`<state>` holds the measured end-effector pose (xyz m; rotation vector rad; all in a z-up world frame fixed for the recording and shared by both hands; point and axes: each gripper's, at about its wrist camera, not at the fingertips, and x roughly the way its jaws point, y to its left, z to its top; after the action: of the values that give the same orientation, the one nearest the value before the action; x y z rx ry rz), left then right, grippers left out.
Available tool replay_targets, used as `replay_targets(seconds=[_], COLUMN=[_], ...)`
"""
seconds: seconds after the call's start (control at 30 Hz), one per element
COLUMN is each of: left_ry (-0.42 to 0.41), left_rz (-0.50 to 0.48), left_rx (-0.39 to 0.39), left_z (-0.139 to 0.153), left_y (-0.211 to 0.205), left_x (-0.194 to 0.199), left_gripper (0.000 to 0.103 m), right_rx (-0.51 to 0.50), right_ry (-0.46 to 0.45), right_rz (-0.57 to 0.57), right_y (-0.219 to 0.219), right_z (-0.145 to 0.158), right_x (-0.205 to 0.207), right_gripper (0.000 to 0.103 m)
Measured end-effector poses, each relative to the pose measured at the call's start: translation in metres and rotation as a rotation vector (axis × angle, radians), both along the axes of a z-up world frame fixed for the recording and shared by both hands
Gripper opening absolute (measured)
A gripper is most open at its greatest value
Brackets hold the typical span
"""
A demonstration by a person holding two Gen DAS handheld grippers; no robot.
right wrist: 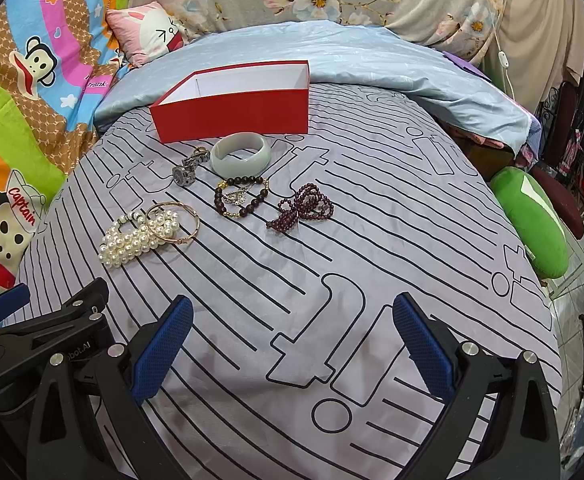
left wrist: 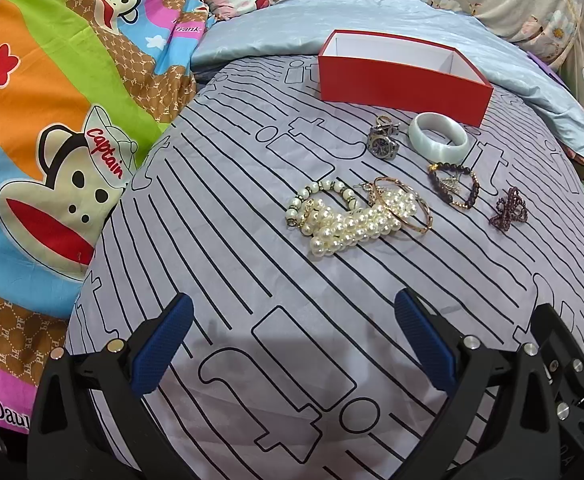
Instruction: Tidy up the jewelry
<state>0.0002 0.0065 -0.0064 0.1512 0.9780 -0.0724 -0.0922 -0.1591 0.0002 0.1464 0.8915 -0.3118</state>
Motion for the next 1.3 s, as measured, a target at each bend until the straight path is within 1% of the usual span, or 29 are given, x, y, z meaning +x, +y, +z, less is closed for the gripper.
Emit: replay_targets(seconds=[0.57,0.77,1.13,1.3], left_ry=[0.001,0.006,0.019,0.021], left_rz=[-0.001,0.000,0.002,-0.002], left_rx=[0.000,-0.001,0.005,-0.018], left_z=[0.000,-0.004,-0.013,-0.017], left_y=[0.001,0.004,0.001,0.001], left_x=[0.000,0.000,0.007,0.014], left_gripper=[0.098,0.098,0.098,0.098], right_rx=[0.004,0.013,0.031,0.035], right_ry=[0.002,0.007,0.037,0.049], right_rz=[0.000,-0.002,0.006,0.005], right_y=[0.000,0.000,-0.003,-0.008], right_z=[-0.001,-0.004,-0.015,-0.020], right_x=[0.000,0.000,0.013,0.022], right_gripper=[0.098,0.098,0.098,0.097])
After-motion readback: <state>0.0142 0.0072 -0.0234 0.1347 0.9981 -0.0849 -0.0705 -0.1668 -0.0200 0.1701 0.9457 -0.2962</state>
